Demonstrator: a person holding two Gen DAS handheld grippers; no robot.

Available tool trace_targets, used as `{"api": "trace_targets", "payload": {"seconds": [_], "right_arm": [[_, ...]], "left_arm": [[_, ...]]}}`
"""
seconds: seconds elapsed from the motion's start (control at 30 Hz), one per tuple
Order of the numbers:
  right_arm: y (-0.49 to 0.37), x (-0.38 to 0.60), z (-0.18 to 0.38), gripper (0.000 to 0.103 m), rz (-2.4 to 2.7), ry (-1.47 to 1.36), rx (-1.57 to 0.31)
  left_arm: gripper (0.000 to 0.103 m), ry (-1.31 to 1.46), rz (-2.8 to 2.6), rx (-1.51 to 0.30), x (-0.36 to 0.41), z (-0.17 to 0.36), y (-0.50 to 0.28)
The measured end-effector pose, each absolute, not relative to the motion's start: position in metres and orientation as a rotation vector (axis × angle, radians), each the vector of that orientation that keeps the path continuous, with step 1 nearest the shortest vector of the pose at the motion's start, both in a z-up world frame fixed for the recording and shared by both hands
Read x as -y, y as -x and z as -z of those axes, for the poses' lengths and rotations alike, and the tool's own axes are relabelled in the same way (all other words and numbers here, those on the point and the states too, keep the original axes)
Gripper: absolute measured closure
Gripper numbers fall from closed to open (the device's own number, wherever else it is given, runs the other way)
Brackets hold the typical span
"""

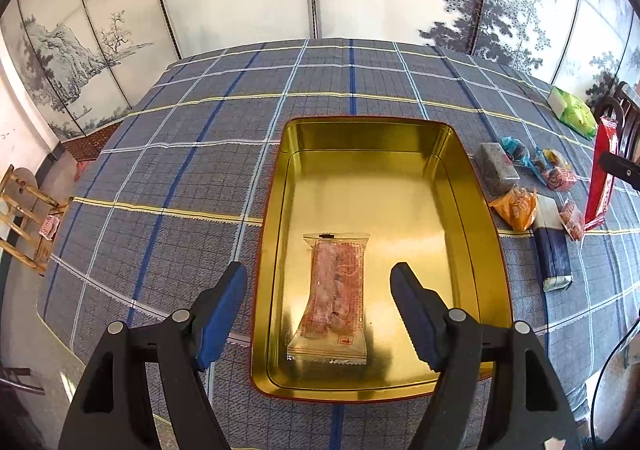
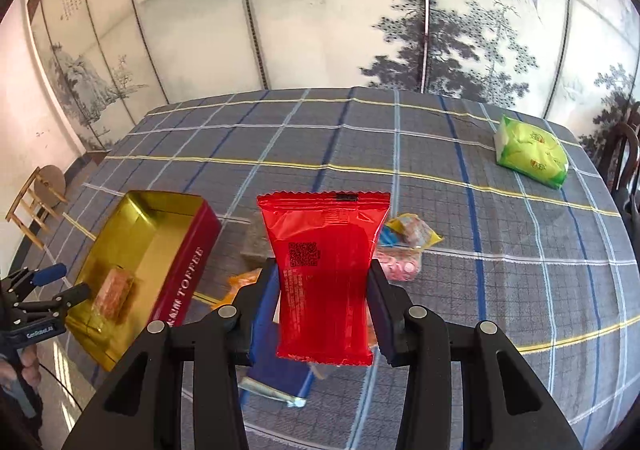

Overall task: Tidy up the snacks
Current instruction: 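Move the right gripper over the gold tin and release the red packet, then grasp another clear orange-snack bag with the right gripper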

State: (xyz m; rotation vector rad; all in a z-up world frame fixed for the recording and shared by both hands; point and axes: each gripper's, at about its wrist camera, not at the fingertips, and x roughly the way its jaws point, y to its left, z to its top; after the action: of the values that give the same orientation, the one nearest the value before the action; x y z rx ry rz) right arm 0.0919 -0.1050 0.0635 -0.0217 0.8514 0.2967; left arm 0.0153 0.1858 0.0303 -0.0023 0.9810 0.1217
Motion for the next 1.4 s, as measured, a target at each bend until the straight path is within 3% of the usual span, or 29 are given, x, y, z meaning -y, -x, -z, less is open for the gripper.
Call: {"api": "trace_targets", "payload": {"seconds": [0.43, 0.7, 1.03, 1.4], "right_arm": [[-0.086, -0.019, -0.062, 0.059, -0.556, -0.018, -0.940], [-0.083, -0.074, -0.030, 0.059, -0.613, 0.002, -1.052], [-0.086, -0.084, 0.013, 0.059, -0.527, 0.019, -1.172], [-0.086, -0.087, 0.014, 0.059, -0.506, 0.047, -1.122]], "left_arm": [[0.021, 0.091, -0.256, -0.978, -0.234, -0.034, 0.008], [0.020, 0.149, -0.316, -0.989, -0.262, -0.028, 0.025], [0.020, 0.187, -0.354, -1.004, -0.278, -0.019, 0.035], [0.020, 0.177, -0.332, -1.026, -0.271, -0.013, 0.037]]}}
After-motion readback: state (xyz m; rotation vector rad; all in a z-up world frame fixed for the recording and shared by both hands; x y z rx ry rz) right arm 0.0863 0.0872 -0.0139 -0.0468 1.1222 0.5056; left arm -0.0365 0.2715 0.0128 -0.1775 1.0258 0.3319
